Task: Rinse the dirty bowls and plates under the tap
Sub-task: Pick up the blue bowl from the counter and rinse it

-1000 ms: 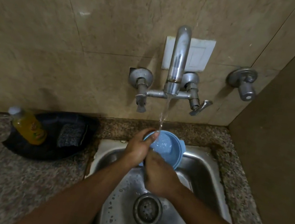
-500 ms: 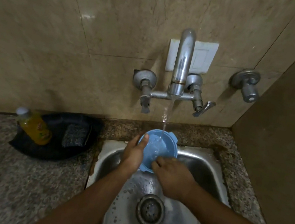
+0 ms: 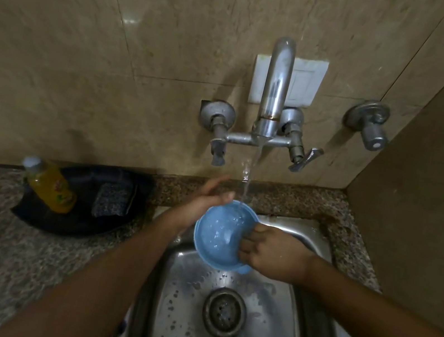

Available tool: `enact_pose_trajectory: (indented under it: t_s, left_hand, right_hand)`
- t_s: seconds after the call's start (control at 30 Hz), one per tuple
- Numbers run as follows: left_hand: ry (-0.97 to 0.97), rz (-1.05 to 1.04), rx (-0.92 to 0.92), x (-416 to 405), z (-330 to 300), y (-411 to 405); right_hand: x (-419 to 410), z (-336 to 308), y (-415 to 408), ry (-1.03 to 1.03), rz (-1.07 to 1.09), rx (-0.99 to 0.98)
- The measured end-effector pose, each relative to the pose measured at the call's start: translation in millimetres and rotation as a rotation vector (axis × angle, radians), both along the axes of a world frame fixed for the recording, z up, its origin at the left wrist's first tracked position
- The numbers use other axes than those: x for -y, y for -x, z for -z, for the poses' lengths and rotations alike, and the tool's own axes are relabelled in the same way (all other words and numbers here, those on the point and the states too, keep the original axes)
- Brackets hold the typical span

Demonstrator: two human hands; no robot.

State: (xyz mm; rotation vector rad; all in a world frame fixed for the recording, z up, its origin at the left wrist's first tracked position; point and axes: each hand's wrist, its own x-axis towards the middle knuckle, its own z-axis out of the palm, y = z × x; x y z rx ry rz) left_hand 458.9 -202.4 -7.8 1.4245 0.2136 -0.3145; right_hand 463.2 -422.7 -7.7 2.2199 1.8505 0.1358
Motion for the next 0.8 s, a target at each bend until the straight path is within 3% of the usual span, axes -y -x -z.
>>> enact_pose_trajectory:
  t_s: [0.1,0.2,0.27,0.4,0.47,0.53,0.63,0.7,0.73,0.8]
  left_hand:
    - [-0.319,0.247,0.046,5.9,-14.8,-9.7]
    - [-0.61,0.072,0.13,19.5,-8.4,-6.9]
    - [-0.592,0.045,0.164,23.4,0.0,-0.2]
    - [-0.483,0.23,0.1,21.2,29.1,19.4]
    - [-0.343,0.164,0.049,24.3,44.3,27.5]
    - [-0.214,-0.047,0.013,33.3,50.7,29.1]
    - [-0.181,-0.293,0.04,39.4,41.3,21.8]
    - [-0.236,-0.317,0.128,34.6,30.7,16.7]
    - [-0.266,-0.324,0.158,30.2,26.8,15.4]
    - [-0.268,-0.384,0.158,20.6,26.7,18.1]
  right_hand:
    - [2.1,3.4,1.7,-0.009,-0.002,0.046]
    - [-11.6,13.3,12.6,0.014,0.229,0.038]
    - [-19.1,23.1,29.6,0.028,0.315,-0.026]
    - [-12.4,43.7,42.0,0.016,0.335,-0.129]
    - [-18.8,38.9,32.8,0.01,0.401,-0.093]
    - [-30.8,23.9,17.5,0.028,0.489,-0.065]
    - [-47.4,11.2,17.6,-0.083,0.621,-0.355]
    - [-50.1,10.8,35.0,-0.209,0.692,-0.671]
    - [-44.9,12.3,43.7,-0.246,0.674,-0.708]
    - [-24.8,20.8,47.1,-0.222,0.515,-0.429]
